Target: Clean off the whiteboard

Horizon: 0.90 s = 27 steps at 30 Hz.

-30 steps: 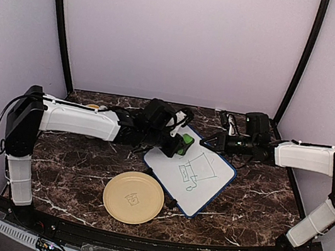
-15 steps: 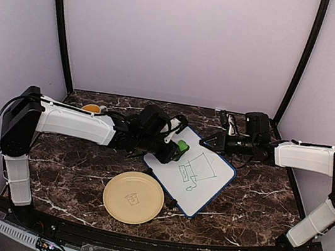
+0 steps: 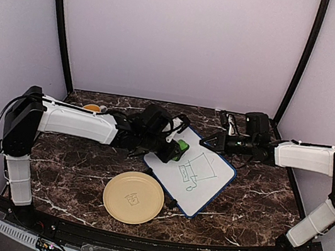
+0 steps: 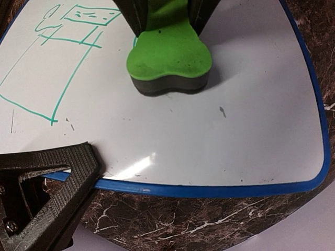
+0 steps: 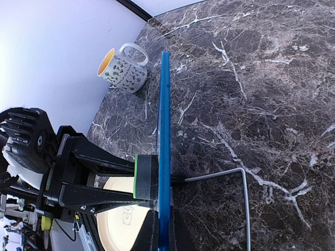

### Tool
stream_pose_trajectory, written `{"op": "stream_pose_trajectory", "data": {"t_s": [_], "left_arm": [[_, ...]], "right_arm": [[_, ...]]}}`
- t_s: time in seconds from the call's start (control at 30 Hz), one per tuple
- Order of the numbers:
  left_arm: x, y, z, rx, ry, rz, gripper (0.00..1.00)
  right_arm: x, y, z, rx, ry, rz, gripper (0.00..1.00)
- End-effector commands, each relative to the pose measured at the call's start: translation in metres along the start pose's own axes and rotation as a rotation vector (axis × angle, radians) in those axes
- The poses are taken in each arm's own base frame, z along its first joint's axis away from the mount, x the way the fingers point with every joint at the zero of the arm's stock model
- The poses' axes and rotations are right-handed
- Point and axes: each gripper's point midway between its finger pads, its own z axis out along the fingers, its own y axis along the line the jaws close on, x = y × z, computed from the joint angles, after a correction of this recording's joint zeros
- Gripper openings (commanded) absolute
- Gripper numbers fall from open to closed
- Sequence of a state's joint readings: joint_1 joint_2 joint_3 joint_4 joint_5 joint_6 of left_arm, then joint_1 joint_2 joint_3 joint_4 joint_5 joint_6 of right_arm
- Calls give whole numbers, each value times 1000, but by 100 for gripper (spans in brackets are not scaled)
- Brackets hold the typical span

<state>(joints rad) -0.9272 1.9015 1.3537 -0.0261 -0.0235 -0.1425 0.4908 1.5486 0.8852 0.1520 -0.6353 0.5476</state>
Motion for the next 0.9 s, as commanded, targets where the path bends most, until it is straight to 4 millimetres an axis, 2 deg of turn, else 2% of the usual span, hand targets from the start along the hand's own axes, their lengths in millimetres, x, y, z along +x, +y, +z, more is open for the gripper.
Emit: {"op": "stream_pose_trajectory", "data": {"t_s": [0.0,0.2,0.47,0.57,0.7,0.77,0.87], "left_arm": [[5,2,6,-1,14,-9,21],[5,-1,3,17,8,-12,11],[-33,-5,4,17,-49,11,6],[-35,-4,6,6,-45,16,5],[-19,-2,7,5,-10,6,4],[-5,-1,5,9,15,0,4],[27,2,2,2,74,-2,4]], "right_arm": [[19,-4,7,5,67,-5,0],[21,-5,7,6,70,-3,0],[22,-6,7,10,71,-2,0],[21,-7,7,11,70,-1,0],[21,-7,8,10,70,-1,0],[21,-7,8,10,71,-1,0],[20,-6,8,8,69,-4,0]]}}
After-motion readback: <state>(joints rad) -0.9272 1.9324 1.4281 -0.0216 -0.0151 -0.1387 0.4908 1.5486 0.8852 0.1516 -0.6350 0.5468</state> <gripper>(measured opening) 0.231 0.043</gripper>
